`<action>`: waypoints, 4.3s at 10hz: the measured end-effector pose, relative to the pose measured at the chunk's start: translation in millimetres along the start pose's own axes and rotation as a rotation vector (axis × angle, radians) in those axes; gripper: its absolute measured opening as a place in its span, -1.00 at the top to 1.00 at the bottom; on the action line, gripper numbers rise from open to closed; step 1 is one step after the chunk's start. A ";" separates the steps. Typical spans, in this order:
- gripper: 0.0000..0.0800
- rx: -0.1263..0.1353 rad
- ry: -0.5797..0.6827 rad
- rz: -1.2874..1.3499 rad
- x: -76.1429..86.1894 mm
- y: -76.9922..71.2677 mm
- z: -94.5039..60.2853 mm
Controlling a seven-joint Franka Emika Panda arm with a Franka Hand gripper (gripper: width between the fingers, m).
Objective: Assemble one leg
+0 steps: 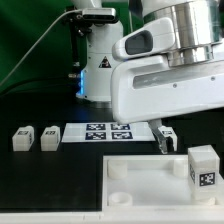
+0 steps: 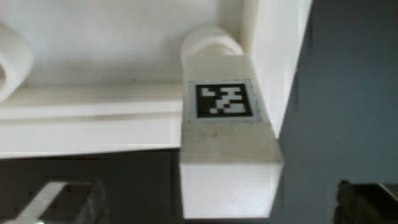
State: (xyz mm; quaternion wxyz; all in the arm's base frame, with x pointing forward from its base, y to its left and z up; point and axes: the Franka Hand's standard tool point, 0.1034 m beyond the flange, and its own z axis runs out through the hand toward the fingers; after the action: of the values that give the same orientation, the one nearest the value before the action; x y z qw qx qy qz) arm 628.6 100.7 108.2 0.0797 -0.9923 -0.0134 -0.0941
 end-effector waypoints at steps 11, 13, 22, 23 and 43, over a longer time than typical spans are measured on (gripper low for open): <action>0.25 0.034 -0.387 0.050 -2.6 -7.6 30.2; 0.25 0.026 -0.380 0.086 -2.6 -6.8 31.7; 0.25 -0.082 -0.210 1.195 -3.0 -5.1 33.2; 0.25 -0.087 -0.199 1.273 -4.6 -8.6 33.7; 0.25 -0.083 -0.181 0.214 0.2 -10.2 30.9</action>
Offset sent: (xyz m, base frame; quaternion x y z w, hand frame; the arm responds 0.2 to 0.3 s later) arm 0.0054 0.0088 -0.0235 0.0043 -0.2854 0.0377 0.9577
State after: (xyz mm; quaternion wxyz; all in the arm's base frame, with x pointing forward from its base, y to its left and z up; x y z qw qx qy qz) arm 634.1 115.8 79.9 0.0467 -0.9949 0.0893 0.0045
